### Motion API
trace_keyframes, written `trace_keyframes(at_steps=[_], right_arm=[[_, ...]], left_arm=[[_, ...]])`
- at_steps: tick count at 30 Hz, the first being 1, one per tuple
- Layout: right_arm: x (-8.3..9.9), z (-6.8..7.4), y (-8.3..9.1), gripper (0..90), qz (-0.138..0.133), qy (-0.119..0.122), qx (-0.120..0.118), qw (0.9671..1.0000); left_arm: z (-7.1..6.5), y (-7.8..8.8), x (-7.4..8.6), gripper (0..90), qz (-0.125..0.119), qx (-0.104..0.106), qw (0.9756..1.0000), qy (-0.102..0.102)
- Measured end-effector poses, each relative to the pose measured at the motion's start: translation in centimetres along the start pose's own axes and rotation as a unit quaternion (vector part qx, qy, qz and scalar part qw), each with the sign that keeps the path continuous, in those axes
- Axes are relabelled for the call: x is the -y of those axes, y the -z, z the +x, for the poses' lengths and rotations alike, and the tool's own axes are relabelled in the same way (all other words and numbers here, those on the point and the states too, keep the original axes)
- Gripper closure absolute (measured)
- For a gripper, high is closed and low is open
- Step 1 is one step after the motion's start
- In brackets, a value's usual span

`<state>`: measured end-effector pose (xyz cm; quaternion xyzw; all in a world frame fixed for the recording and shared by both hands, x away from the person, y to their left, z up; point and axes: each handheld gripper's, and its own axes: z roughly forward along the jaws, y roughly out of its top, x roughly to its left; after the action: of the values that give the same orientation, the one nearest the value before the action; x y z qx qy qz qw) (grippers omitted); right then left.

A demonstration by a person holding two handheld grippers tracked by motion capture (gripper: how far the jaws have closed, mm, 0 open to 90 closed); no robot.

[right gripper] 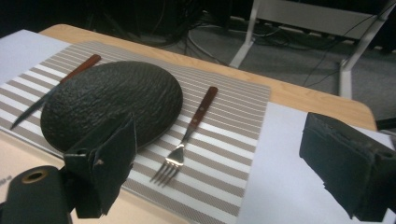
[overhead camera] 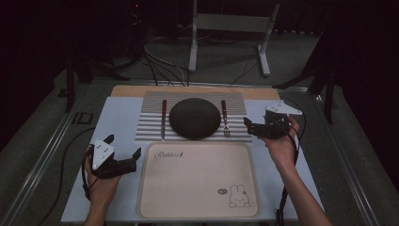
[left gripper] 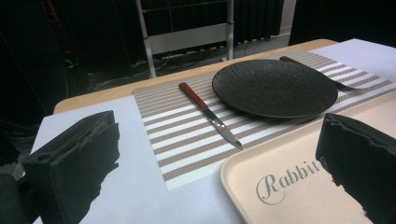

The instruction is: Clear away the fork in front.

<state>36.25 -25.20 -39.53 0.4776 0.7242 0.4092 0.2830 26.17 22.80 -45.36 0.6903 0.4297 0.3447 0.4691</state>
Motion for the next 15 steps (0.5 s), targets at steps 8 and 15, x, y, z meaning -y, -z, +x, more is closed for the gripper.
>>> trace_keyframes(at_steps=[8,15], right_arm=[[-1.5,0.0,-1.8,11.3,0.014,-0.006,0.002,0.9999],[-2.4,0.4,-3.4,11.3,0.028,0.001,0.008,0.9996]], left_arm=[[0.0,0.0,0.0,0.1,0.0,-0.001,1.0,-0.001],[0.1,0.0,0.0,0.1,0.001,-0.001,1.0,-0.002]])
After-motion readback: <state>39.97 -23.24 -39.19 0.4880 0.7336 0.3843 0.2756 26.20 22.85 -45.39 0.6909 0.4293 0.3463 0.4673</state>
